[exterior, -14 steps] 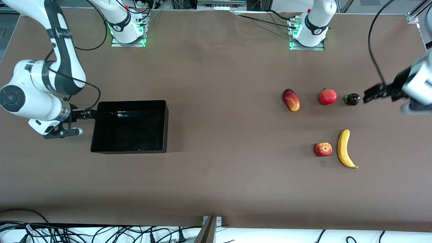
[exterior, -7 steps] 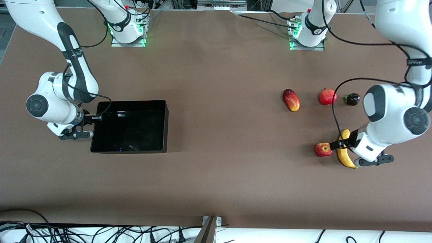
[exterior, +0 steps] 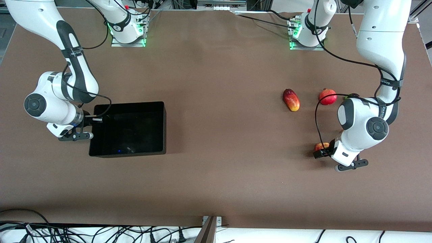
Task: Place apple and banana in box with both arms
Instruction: 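Push the black box toward the fruit while the left gripper grasps the apple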
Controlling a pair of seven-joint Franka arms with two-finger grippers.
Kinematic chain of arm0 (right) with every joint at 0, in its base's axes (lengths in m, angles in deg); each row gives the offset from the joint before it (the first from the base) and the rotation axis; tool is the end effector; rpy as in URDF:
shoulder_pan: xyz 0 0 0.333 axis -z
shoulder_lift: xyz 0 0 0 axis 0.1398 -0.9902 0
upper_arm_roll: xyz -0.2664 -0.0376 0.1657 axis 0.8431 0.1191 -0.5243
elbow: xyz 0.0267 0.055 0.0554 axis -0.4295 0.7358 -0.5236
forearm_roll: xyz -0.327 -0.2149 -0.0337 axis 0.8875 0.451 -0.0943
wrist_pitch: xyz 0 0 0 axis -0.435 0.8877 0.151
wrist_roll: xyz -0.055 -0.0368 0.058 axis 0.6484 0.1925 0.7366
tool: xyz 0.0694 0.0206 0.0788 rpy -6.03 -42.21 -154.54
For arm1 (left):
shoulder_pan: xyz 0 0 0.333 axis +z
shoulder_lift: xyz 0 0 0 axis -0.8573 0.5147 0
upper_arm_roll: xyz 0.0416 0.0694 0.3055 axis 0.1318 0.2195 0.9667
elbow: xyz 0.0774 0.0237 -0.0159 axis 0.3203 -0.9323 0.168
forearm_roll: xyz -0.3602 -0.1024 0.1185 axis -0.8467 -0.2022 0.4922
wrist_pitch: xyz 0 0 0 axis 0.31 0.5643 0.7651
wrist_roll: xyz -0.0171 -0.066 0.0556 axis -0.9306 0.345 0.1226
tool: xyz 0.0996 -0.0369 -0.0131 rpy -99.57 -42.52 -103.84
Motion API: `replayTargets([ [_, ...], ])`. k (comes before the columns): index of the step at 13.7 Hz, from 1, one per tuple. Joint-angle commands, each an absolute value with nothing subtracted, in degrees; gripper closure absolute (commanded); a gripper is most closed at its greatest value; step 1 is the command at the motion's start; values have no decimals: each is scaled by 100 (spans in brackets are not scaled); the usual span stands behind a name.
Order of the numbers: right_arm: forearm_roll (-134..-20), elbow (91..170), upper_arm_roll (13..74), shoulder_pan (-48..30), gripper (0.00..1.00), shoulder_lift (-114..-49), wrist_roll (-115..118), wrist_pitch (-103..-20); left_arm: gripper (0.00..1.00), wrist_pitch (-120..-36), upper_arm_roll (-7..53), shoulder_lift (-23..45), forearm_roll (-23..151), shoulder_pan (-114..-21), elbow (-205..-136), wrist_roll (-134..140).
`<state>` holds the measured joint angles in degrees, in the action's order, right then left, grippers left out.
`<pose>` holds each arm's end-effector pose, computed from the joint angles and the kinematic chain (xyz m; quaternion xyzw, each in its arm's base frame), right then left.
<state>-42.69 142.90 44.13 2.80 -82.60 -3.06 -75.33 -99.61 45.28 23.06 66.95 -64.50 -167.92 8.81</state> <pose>0.6083 -0.0066 0.2564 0.9964 0.0636 -0.0559 0.0029 0.6862 -0.0207 0.2221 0.9917 0.1225 0.0348 0.0159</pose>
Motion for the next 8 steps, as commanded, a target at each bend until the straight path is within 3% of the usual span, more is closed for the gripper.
replayTargets([
  [1, -4397, 13642, 4147, -169, 100, -8149, -241, -6706, 0, -10270, 4550, 2226, 6693, -6473, -16987, 948],
  [8, -4959, 12824, 4129, -2226, 100, -8666, 2023, -6686, 0, -11113, 4454, 2208, 6869, -6350, -17610, 921],
])
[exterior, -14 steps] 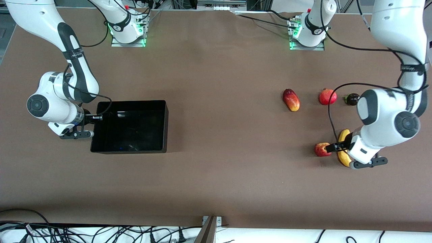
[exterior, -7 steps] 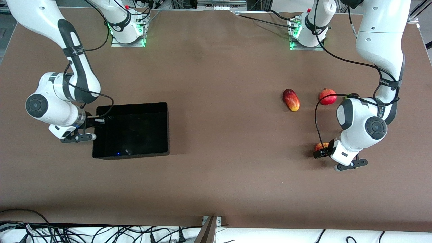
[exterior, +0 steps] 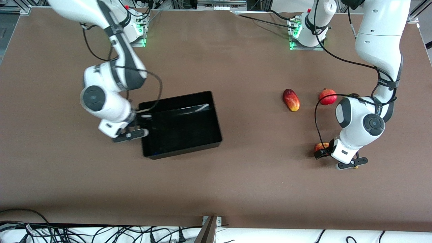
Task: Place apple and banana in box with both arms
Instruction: 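Push the black box toward the fruit while the left gripper grasps the apple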
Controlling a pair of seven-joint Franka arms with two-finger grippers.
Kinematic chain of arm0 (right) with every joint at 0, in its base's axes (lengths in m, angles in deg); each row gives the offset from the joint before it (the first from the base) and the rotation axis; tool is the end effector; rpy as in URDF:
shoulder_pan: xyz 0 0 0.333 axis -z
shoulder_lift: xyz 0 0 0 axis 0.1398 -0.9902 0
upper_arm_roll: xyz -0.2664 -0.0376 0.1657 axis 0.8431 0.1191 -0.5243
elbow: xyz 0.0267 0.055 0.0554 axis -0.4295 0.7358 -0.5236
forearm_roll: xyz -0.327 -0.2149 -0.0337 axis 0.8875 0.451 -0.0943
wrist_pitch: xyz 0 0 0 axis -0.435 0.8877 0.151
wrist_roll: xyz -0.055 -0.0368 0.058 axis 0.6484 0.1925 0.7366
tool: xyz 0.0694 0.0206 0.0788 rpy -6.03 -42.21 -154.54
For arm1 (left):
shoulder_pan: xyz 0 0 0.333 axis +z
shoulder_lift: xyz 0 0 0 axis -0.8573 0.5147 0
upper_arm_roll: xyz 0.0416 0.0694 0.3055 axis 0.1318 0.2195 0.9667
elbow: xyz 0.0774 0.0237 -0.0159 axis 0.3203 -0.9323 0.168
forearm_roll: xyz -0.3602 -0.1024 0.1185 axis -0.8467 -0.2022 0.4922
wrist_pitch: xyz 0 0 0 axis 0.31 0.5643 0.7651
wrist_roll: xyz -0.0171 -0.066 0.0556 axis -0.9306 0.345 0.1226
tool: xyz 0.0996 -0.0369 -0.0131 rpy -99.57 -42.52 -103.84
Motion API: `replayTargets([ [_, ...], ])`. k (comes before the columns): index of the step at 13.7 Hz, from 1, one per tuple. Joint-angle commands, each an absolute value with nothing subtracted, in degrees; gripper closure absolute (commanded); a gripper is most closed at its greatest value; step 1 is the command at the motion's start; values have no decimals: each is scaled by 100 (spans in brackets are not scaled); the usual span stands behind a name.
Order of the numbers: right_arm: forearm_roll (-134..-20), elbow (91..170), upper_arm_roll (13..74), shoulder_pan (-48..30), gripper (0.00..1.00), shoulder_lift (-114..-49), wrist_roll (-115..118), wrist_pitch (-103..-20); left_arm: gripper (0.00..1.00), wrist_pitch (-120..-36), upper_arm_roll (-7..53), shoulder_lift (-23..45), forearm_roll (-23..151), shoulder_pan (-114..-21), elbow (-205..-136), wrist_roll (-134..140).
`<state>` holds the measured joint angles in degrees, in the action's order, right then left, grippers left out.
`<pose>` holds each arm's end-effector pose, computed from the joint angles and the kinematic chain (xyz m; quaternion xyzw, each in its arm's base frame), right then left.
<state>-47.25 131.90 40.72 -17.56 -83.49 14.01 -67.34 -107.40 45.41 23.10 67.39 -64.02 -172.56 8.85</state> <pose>0.5954 0.2593 0.3161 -0.9934 -0.1009 0.0469 0.0279 0.6737 -0.0105 0.2009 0.9898 0.1276 0.0627 0.0119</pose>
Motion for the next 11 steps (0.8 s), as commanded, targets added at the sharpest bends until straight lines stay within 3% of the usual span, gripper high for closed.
replayTargets([
  [1, -5003, 12579, 4129, -2498, 100, -8877, 2454, -6686, 0, -11315, 4436, 2199, 6878, -6333, -17777, 921],
  [2, -5047, 12280, 4129, -2718, 100, -9105, 2806, -6686, 6, -11508, 4410, 2173, 6878, -6324, -17961, 921],
  [4, -5284, 11805, 4120, -3070, 100, -9483, 3405, -6694, 100, -11581, 4418, 2173, 6886, -6315, -18033, 852],
  [8, -5575, 11609, 4120, -3511, 100, -9924, 3934, -7361, 100, -11293, 4296, 1867, 6913, -6280, -18112, 886],
  [11, -5575, 11609, 4111, -3634, 100, -10135, 4058, -7722, 100, -9967, 4146, 1208, 6913, -6324, -18060, 1219],
])
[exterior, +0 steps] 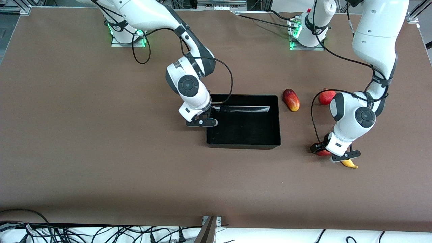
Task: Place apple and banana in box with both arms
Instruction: 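Carry the red apple over the box while the right gripper withdraws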
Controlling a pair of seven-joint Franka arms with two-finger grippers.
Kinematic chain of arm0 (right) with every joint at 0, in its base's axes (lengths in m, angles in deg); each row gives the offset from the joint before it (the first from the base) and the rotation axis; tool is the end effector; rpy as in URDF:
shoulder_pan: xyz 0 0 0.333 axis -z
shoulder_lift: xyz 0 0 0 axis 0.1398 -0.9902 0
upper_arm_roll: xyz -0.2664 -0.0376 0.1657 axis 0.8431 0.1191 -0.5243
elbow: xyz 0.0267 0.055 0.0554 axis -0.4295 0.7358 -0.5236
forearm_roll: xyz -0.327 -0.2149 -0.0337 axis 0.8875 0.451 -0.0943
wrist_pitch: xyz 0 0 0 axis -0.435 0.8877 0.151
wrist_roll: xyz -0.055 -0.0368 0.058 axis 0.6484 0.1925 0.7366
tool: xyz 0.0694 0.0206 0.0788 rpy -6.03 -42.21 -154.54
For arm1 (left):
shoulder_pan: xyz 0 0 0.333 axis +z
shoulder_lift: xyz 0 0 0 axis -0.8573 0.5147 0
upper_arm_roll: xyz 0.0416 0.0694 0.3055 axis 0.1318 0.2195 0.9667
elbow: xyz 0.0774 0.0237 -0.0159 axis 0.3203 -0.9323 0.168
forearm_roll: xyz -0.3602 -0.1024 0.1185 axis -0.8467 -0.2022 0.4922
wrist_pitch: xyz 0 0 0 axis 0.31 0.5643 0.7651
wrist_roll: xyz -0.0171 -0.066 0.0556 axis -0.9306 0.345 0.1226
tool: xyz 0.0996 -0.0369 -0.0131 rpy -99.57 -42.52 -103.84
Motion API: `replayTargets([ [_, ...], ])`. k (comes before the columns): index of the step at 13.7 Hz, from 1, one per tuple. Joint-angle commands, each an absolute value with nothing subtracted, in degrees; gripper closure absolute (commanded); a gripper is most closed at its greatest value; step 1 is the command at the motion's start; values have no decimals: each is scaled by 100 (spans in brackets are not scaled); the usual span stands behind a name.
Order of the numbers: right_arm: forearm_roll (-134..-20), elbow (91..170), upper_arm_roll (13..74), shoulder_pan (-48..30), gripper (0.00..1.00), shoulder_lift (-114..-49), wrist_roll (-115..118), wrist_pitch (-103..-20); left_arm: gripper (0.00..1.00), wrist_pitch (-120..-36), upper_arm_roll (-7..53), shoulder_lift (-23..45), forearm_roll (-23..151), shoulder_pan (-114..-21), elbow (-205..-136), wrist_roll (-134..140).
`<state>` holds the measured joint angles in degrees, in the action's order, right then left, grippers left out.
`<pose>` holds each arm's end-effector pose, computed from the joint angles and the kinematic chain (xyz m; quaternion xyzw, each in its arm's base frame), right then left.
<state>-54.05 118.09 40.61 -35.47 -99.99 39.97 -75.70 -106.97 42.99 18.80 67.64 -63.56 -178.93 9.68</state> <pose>0.5335 0.4768 0.2385 -0.9969 0.0057 0.0372 0.0686 0.6443 -0.0290 0.2034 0.9915 0.1228 0.0382 0.0219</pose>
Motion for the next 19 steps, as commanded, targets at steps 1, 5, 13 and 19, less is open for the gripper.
replayTargets([
  [1, -5575, 11609, 4111, -3643, 100, -10162, 4049, -7749, 100, -9676, 4041, 1050, 6913, -6341, -18042, 1446],
  [5, -5566, 11592, 4128, -3591, 0, -10075, 4031, -7714, 100, -8813, 3408, 425, 6913, -6551, -18033, 3036],
  [13, -5531, 11627, 5005, -2615, 0, -8257, 3085, -5513, 100, -8856, 2915, 1037, 7527, -7921, -17718, 5823],
  [19, -5417, 12336, 5781, -2239, 0, -6588, 1949, -4086, 100, -9479, 2907, 2461, 8862, -8881, -17120, 7599],
])
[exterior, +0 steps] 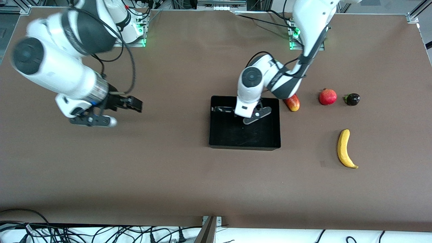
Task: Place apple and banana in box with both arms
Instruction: 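Carry the red apple over the box while the right gripper withdraws, then release the apple into the box and move the left gripper to the banana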
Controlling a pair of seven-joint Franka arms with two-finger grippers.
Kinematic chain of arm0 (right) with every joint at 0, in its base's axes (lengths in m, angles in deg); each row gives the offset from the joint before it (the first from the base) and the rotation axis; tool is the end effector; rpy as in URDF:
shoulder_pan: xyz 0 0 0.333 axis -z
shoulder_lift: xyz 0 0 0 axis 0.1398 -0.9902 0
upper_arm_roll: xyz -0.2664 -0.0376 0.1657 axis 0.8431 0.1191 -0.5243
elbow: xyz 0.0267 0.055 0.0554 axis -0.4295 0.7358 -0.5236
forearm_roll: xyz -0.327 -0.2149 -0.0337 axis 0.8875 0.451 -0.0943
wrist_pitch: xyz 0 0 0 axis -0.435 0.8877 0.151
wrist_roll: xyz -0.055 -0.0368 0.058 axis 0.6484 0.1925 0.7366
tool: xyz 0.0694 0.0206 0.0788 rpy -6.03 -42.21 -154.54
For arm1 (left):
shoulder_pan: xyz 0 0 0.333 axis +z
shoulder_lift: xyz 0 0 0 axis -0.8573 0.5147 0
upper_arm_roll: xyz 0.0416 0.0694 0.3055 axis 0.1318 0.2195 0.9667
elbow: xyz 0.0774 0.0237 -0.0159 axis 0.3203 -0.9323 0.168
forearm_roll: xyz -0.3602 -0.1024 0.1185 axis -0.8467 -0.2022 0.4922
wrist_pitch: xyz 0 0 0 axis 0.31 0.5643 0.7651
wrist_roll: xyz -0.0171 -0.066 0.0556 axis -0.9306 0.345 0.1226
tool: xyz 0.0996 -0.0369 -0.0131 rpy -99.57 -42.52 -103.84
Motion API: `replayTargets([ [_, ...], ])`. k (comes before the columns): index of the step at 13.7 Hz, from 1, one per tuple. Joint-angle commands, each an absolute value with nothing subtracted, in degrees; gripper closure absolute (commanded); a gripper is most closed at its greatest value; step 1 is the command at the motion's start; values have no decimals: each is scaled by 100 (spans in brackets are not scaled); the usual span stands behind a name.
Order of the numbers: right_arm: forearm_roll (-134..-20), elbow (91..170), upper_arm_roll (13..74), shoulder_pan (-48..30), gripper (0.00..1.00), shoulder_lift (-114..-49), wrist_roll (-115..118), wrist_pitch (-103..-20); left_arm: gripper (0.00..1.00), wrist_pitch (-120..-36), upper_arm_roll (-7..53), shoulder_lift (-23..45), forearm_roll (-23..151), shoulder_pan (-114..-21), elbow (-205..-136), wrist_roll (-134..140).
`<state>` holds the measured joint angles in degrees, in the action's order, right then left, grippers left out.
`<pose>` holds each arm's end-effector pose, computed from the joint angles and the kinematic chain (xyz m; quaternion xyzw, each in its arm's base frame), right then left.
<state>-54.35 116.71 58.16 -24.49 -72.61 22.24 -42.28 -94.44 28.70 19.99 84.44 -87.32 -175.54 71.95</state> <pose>0.6040 0.1799 0.5357 -0.9958 0.0427 0.0401 0.0699 0.4942 -0.4084 0.2021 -0.9693 -0.2425 0.0125 0.0390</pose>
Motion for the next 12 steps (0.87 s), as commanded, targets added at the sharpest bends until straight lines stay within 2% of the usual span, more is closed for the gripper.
replayTargets([
  [1, -5104, 12539, 5659, -2055, 0, -6280, 1853, -4041, 100, -9541, 2906, 2550, 8942, -8908, -17102, 7697],
  [3, -4636, 12961, 4976, -1232, 0, -5761, 1581, -4040, 100, -9550, 2898, 2621, 8961, -8934, -17102, 7706],
  [5, -4591, 13130, 4264, -203, 0, -5566, 1046, -4040, 100, -9550, 2828, 2621, 8961, -8926, -17102, 7698],
  [6, -4530, 13112, 3982, 254, 0, -5565, 773, -4023, 70, -9550, 2827, 2621, 8961, -8917, -17093, 7637],
  [7, -4494, 13095, 3910, 398, 0, -5565, 623, -4014, 1, -9542, 2827, 2621, 8961, -8917, -17084, 7636],
  [9, -4355, 13025, 3926, 391, 0, -5565, 647, -3909, 0, -9402, 2810, 2447, 8943, -8847, -17067, 7654],
  [12, -4283, 12937, 3918, 391, 0, -5609, 692, -3908, 0, -8420, 2469, 1981, 8620, -8190, -16708, 7164],
])
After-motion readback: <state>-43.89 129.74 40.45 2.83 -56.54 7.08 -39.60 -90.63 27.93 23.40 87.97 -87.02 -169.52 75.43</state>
